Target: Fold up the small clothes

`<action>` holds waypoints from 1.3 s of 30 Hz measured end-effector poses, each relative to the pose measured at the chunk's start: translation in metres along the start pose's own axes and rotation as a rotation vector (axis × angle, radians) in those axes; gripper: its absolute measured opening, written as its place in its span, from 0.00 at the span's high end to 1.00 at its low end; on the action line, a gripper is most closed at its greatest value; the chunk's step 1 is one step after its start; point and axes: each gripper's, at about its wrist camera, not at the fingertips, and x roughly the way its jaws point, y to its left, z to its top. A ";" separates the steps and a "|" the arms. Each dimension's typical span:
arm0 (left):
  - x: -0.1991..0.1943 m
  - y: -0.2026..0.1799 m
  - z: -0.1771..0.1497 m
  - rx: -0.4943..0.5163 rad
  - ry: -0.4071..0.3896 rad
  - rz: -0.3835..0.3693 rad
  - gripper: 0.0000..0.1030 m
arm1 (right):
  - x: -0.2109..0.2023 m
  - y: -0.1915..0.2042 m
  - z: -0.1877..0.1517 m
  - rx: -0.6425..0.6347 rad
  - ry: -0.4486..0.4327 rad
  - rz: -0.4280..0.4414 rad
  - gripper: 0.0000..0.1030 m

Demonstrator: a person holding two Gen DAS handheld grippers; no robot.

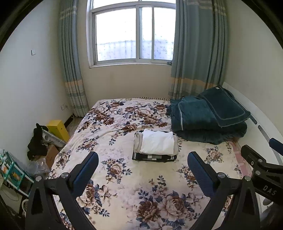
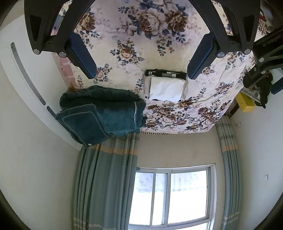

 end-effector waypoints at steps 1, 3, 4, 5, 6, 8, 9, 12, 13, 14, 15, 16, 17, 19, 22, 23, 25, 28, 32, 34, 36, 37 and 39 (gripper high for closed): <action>-0.001 -0.001 0.000 0.000 0.001 -0.002 0.00 | 0.000 0.000 0.000 0.001 0.000 0.001 0.00; -0.001 -0.001 0.000 0.002 -0.001 0.001 0.00 | -0.002 0.000 0.000 0.002 0.002 0.005 0.00; -0.001 -0.001 0.000 0.003 -0.001 -0.001 0.00 | -0.002 0.000 0.000 0.002 0.002 0.006 0.00; -0.001 -0.002 0.000 0.002 -0.001 -0.001 0.00 | -0.003 0.001 0.000 0.001 -0.001 0.005 0.00; -0.002 -0.002 0.000 0.001 -0.002 0.003 0.00 | -0.004 0.000 0.000 0.003 0.000 0.007 0.00; -0.003 -0.002 0.000 0.004 -0.005 0.000 0.00 | -0.004 0.001 0.000 0.003 0.000 0.013 0.00; -0.003 -0.002 0.000 0.004 -0.008 0.002 0.00 | -0.004 0.001 0.002 0.002 -0.001 0.015 0.00; -0.006 -0.002 0.001 0.004 -0.014 0.003 0.00 | -0.006 0.002 0.003 0.003 -0.002 0.019 0.00; -0.005 -0.002 0.001 0.004 -0.015 0.000 0.00 | -0.006 0.002 0.004 0.003 -0.002 0.021 0.00; -0.006 -0.002 0.001 0.003 -0.017 0.001 0.00 | -0.008 0.002 0.004 0.006 -0.004 0.022 0.00; -0.006 -0.002 0.001 0.003 -0.016 0.002 0.00 | -0.009 0.002 0.005 0.007 -0.006 0.023 0.00; -0.006 -0.002 0.001 0.003 -0.016 -0.002 0.00 | -0.009 0.002 0.005 0.006 -0.007 0.024 0.00; -0.006 -0.001 0.001 0.005 -0.016 -0.001 0.00 | -0.010 0.002 0.005 0.006 -0.008 0.024 0.00; -0.008 -0.001 0.002 0.003 -0.019 0.001 0.00 | -0.009 0.002 0.006 0.008 -0.006 0.026 0.00; -0.011 -0.001 0.005 0.003 -0.022 0.003 0.00 | -0.008 0.002 0.005 0.006 -0.006 0.025 0.00; -0.011 -0.001 0.005 0.002 -0.022 0.004 0.00 | -0.009 0.003 0.006 0.007 -0.007 0.025 0.00; -0.013 -0.001 0.006 0.000 -0.025 0.004 0.00 | -0.009 0.002 0.005 0.007 -0.008 0.025 0.00; -0.015 -0.002 0.007 -0.001 -0.025 0.001 0.00 | -0.009 0.004 0.006 0.005 -0.013 0.021 0.00; -0.015 -0.002 0.008 0.000 -0.026 -0.002 0.00 | -0.011 0.007 0.007 0.008 -0.014 0.021 0.00; -0.015 -0.002 0.008 -0.001 -0.027 -0.001 0.00 | -0.011 0.007 0.008 0.007 -0.013 0.021 0.00; -0.015 -0.003 0.009 0.000 -0.029 -0.003 0.00 | -0.012 0.007 0.007 0.011 -0.012 0.024 0.00; -0.015 -0.003 0.009 -0.001 -0.028 -0.003 0.00 | -0.014 0.007 0.006 0.013 -0.012 0.023 0.00; -0.017 -0.003 0.009 -0.005 -0.028 -0.006 0.00 | -0.015 0.006 0.006 0.014 -0.012 0.023 0.00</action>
